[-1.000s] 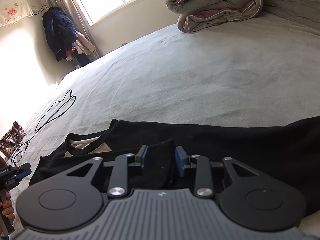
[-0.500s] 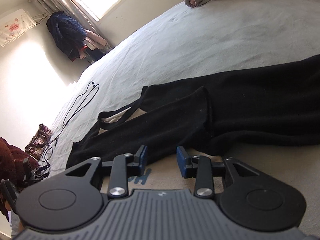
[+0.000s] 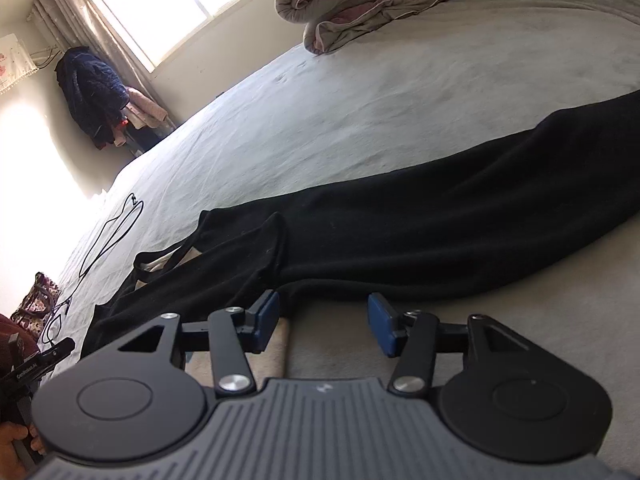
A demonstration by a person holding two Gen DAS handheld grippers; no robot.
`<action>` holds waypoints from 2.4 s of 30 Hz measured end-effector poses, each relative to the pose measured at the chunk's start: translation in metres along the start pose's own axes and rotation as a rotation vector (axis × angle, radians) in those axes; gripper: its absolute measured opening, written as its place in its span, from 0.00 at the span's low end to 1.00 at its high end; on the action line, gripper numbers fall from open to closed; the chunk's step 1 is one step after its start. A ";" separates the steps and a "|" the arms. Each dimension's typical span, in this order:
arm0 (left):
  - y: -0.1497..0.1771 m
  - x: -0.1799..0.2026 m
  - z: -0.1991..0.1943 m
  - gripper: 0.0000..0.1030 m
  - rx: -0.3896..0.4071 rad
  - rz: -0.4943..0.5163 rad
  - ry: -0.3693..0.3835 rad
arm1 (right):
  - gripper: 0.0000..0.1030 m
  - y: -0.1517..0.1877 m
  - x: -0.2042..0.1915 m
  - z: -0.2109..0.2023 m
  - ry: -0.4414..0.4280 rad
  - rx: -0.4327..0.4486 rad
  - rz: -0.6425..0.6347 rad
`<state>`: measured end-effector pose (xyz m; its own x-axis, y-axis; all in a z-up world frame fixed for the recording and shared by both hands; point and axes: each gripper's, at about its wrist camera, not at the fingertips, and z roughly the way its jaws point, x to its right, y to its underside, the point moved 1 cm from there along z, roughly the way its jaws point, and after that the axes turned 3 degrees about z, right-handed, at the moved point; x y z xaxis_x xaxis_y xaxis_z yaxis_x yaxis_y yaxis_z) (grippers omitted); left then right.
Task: Fold clothes
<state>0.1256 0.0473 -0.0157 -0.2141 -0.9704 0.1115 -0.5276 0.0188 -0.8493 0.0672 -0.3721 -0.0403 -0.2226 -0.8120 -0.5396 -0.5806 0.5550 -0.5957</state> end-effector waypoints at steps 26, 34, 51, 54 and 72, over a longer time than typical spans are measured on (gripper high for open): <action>0.010 0.105 0.041 0.54 -0.129 0.069 0.166 | 0.46 -0.051 0.137 -0.046 0.356 0.338 0.362; 0.004 0.103 0.040 0.55 -0.132 0.043 0.201 | 0.12 -0.061 0.121 -0.049 0.318 0.405 0.346; -0.009 0.047 0.024 0.55 -0.150 -0.118 0.256 | 0.11 -0.102 -0.046 -0.034 0.008 0.459 0.065; -0.011 0.031 0.022 0.55 -0.146 -0.162 0.260 | 0.11 -0.102 -0.077 -0.023 -0.044 0.449 0.021; 0.000 -0.037 0.029 0.55 -0.156 -0.458 0.340 | 0.12 0.007 -0.203 0.080 -0.260 0.168 -0.286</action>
<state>0.1574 0.0766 -0.0353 -0.1737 -0.7568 0.6302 -0.7375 -0.3241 -0.5924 0.1713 -0.1894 0.0171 0.1466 -0.8771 -0.4574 -0.4499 0.3527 -0.8205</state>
